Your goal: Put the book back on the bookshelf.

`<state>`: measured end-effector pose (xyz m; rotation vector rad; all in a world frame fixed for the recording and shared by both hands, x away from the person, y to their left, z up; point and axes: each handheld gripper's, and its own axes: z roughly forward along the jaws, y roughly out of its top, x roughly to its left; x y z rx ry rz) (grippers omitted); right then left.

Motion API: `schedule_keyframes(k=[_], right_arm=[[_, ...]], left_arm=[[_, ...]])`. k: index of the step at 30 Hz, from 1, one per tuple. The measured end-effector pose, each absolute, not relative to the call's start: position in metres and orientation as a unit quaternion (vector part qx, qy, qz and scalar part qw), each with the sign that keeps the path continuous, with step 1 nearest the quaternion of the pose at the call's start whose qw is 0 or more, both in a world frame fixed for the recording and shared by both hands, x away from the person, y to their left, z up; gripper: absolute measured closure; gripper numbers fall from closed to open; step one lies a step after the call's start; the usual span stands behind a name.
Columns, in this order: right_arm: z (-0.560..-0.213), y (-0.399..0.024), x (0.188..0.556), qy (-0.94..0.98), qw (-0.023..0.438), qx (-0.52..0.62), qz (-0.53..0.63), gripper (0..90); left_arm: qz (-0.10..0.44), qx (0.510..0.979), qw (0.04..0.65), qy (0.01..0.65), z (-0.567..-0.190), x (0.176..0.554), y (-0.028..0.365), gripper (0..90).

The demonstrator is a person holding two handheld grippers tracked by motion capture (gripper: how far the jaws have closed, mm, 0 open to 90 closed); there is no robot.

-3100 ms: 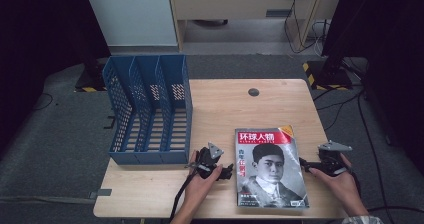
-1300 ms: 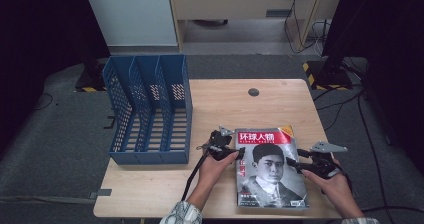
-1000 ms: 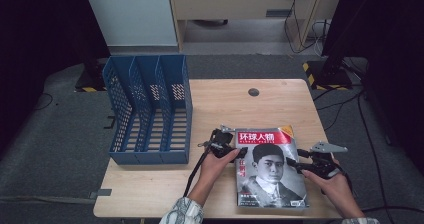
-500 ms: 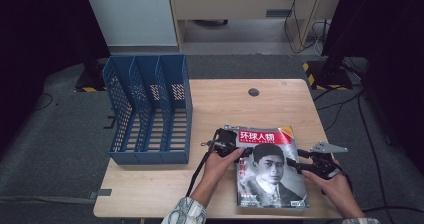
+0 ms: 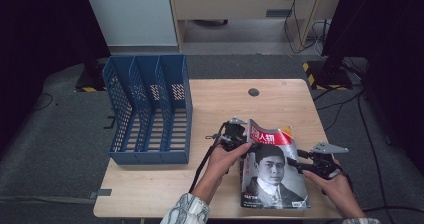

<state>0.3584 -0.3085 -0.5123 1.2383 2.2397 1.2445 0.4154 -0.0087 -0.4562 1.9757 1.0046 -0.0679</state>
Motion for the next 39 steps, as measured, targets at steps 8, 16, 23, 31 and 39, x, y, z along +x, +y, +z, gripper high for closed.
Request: schedule_keyframes(k=[8,16,23,31,39], right_arm=[[-0.513,-0.304,0.358,0.782,0.136,0.42,0.44,43.2],[-0.513,-0.303,0.358,0.784,0.132,0.418,0.439,42.9],[-0.513,-0.303,0.358,0.785,0.135,0.415,0.441,42.8],[-0.512,-0.302,0.357,0.784,0.134,0.415,0.441,41.7],[-0.512,-0.302,0.357,0.784,0.136,0.413,0.442,40.9]], left_arm=[[-0.043,0.8,0.431,0.415,-0.462,0.423,-0.017,40.0],[-0.061,0.805,0.418,0.417,-0.464,0.427,-0.024,38.5],[-0.053,0.817,0.399,0.412,-0.467,0.427,-0.036,42.4],[-0.005,0.831,0.371,0.414,-0.469,0.424,-0.041,55.7],[0.022,0.823,0.375,0.426,-0.47,0.422,-0.039,75.9]])
